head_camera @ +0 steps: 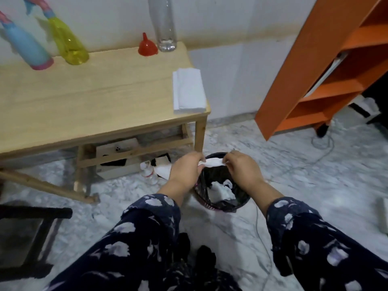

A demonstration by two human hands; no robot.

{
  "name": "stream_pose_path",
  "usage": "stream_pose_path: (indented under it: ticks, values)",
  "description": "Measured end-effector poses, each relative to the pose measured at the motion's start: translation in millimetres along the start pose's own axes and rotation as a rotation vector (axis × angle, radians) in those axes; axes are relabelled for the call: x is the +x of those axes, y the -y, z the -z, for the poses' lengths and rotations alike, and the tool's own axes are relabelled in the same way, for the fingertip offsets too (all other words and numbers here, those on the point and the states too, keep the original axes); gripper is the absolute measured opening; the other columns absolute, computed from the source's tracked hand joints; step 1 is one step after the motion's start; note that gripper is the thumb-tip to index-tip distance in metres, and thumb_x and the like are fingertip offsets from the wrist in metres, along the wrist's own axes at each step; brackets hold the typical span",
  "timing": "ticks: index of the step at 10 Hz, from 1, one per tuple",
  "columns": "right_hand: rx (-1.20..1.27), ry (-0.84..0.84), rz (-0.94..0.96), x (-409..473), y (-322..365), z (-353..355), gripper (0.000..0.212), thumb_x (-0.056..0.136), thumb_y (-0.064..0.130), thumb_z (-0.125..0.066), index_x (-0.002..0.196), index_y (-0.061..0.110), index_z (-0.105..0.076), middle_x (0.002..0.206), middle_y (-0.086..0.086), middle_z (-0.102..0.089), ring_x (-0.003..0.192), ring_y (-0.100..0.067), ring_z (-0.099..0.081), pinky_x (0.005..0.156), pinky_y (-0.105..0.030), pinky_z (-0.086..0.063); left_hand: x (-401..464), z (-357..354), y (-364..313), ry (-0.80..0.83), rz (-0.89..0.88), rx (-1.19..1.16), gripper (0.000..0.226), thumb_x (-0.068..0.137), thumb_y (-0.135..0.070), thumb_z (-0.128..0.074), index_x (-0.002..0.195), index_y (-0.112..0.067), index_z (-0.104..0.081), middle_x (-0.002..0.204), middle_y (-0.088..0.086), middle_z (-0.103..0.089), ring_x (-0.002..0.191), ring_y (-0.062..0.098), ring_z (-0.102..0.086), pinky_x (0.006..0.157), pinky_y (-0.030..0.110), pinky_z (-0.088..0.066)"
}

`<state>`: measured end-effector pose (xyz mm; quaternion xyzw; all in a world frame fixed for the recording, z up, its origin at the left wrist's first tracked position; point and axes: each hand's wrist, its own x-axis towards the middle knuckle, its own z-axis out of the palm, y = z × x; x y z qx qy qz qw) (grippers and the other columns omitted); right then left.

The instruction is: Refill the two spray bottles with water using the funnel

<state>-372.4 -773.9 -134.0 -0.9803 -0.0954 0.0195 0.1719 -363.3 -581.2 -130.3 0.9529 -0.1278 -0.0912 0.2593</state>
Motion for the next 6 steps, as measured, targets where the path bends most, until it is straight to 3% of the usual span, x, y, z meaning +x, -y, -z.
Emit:
stream_pose_path:
  ticks: [1,2,3,4,5,6]
  values:
    - [0.025,-0.035,-0.136,-9.7,-31.1,-7.1,0.018,0.088,0.004,-0.054,0.095,0.009,-0.069,0.101,-0.008,-0.065,0.091,-0.032,-0.061,0.064,-0.034,-0.045,24.8,-35.0,-16.5,0.056,-0.004,-0.088,0.019,0.095,-0.018,-0.055,0.113,-0.018,-0.061,0.121,-0.001,-0.058,0.108,0.022,-0.056,0.085,0.036,-0.046]
    - [0.085,-0.044,-0.212,-10.2,-60.4,-20.7,0.023,0.089,0.003,-0.054,0.103,0.01,-0.071,0.11,-0.008,-0.066,0.096,-0.032,-0.063,0.071,-0.036,-0.05,48.8,-69.7,-25.4,0.121,-0.047,-0.156,0.036,0.093,-0.017,-0.062,0.128,-0.012,-0.056,0.133,0.004,-0.055,0.123,0.022,-0.051,0.098,0.031,-0.04]
    - [0.156,0.052,-0.287,-11.9,-82.8,-40.0,0.033,0.088,-0.001,-0.053,0.116,0.009,-0.067,0.124,-0.013,-0.063,0.113,-0.032,-0.059,0.092,-0.039,-0.048,64.0,-98.7,-23.1,0.314,-0.034,-0.107,0.059,0.096,-0.025,-0.059,0.149,-0.018,-0.034,0.153,0.001,-0.037,0.14,0.021,-0.035,0.11,0.034,-0.035]
    - [0.302,0.182,-0.381,-17.6,-99.0,-63.9,0.044,0.091,0.0,-0.051,0.134,0.01,-0.053,0.144,-0.009,-0.048,0.132,-0.025,-0.045,0.103,-0.015,-0.035,73.2,-121.3,-12.0,0.44,-0.01,-0.085,0.068,0.097,-0.025,-0.058,0.154,-0.022,-0.021,0.159,0.0,-0.026,0.144,0.02,-0.027,0.111,0.034,-0.032]
    - [0.266,0.282,-0.434,-27.4,-112.8,-85.0,0.05,0.092,0.003,-0.051,0.139,0.019,-0.049,0.149,-0.003,-0.043,0.133,-0.025,-0.044,0.105,-0.031,-0.037,72.4,-131.7,2.6,0.468,-0.015,-0.082,0.071,0.096,-0.026,-0.06,0.154,-0.023,-0.021,0.16,-0.003,-0.024,0.145,0.017,-0.025,0.112,0.031,-0.03]
    - [0.221,0.239,-0.449,-37.8,-119.4,-88.7,0.046,0.093,0.008,-0.054,0.137,0.019,-0.051,0.143,-0.003,-0.051,0.128,-0.027,-0.05,0.1,-0.032,-0.04,69.1,-131.8,12.7,0.464,-0.009,-0.039,0.067,0.096,-0.028,-0.059,0.153,-0.026,-0.025,0.158,-0.004,-0.028,0.143,0.018,-0.03,0.111,0.035,-0.035]
